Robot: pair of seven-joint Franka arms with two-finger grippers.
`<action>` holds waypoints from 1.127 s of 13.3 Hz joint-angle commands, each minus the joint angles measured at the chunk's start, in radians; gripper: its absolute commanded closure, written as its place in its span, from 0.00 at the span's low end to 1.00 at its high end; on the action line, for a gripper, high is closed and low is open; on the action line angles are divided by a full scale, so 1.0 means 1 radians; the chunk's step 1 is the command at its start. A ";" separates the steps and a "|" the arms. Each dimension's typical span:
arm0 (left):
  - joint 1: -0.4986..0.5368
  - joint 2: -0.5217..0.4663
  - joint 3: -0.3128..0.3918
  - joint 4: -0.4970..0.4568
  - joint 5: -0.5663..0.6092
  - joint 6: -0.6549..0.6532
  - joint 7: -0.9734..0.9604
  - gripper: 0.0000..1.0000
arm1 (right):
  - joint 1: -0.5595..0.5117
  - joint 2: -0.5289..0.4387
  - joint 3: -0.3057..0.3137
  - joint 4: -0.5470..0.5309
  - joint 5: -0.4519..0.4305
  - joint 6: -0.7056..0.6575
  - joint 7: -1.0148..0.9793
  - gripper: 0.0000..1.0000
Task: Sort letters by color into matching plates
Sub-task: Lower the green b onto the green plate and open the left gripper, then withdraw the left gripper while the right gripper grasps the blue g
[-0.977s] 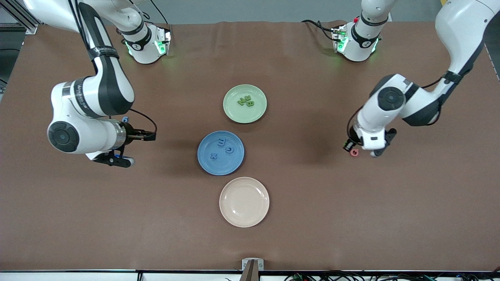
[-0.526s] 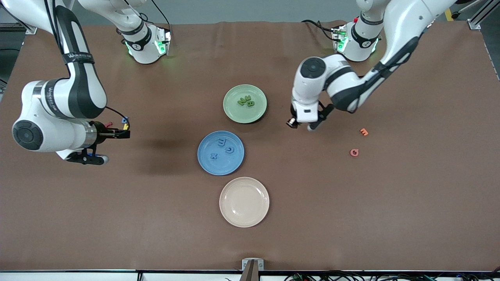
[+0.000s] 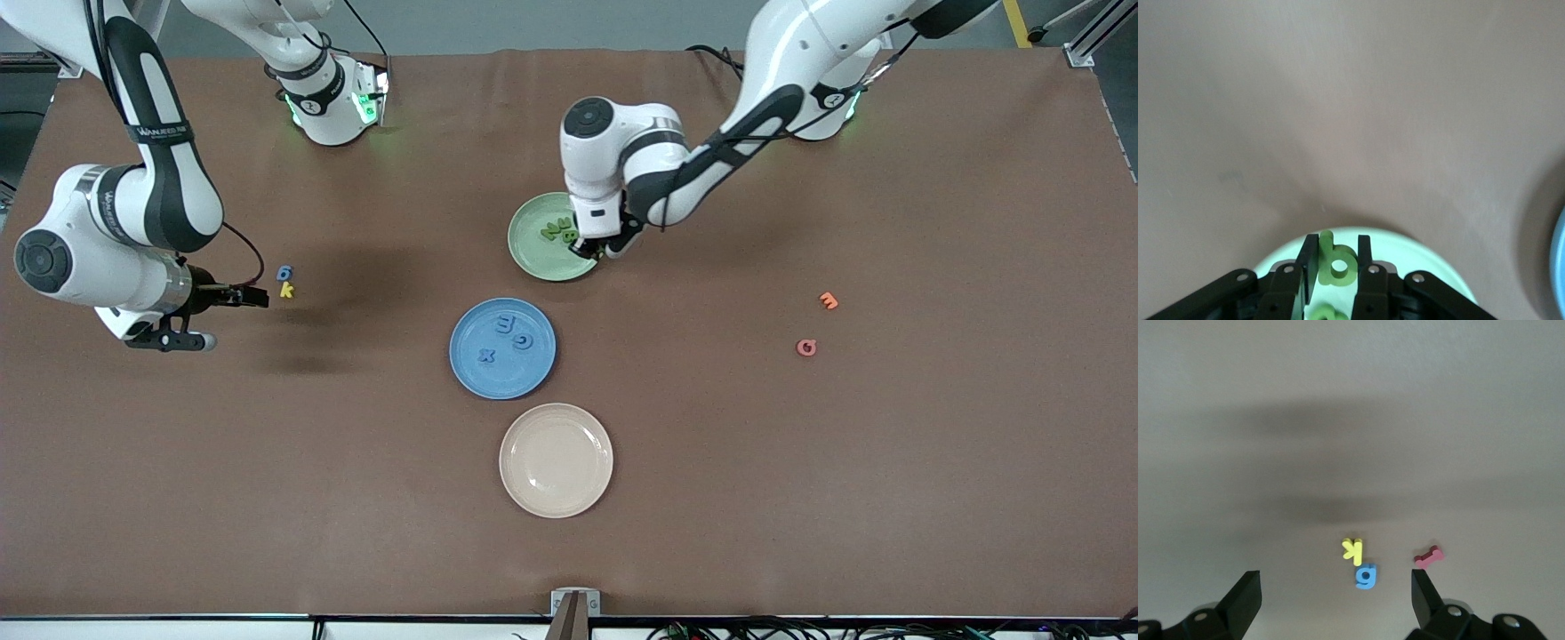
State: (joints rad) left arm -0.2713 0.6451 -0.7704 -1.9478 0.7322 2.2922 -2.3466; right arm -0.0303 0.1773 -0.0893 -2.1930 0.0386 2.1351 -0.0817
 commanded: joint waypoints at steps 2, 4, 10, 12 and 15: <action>-0.120 0.065 0.059 0.134 0.003 -0.020 -0.048 0.99 | -0.026 -0.061 0.017 -0.161 -0.017 0.121 -0.017 0.01; -0.138 0.071 0.059 0.144 0.003 -0.020 -0.048 0.66 | -0.042 -0.061 0.019 -0.211 -0.017 0.182 -0.017 0.01; -0.131 0.062 0.068 0.262 -0.007 -0.186 0.045 0.00 | -0.072 -0.058 0.017 -0.355 -0.017 0.376 -0.035 0.01; -0.070 0.056 0.066 0.332 -0.008 -0.270 0.184 0.00 | -0.077 -0.058 0.017 -0.386 -0.017 0.414 -0.035 0.01; 0.048 0.053 0.063 0.441 -0.019 -0.349 0.420 0.00 | -0.105 -0.055 0.017 -0.407 -0.017 0.439 -0.035 0.01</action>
State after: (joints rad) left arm -0.2842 0.7036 -0.7011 -1.5729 0.7309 1.9965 -2.0675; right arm -0.0927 0.1617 -0.0886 -2.5541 0.0376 2.5501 -0.1065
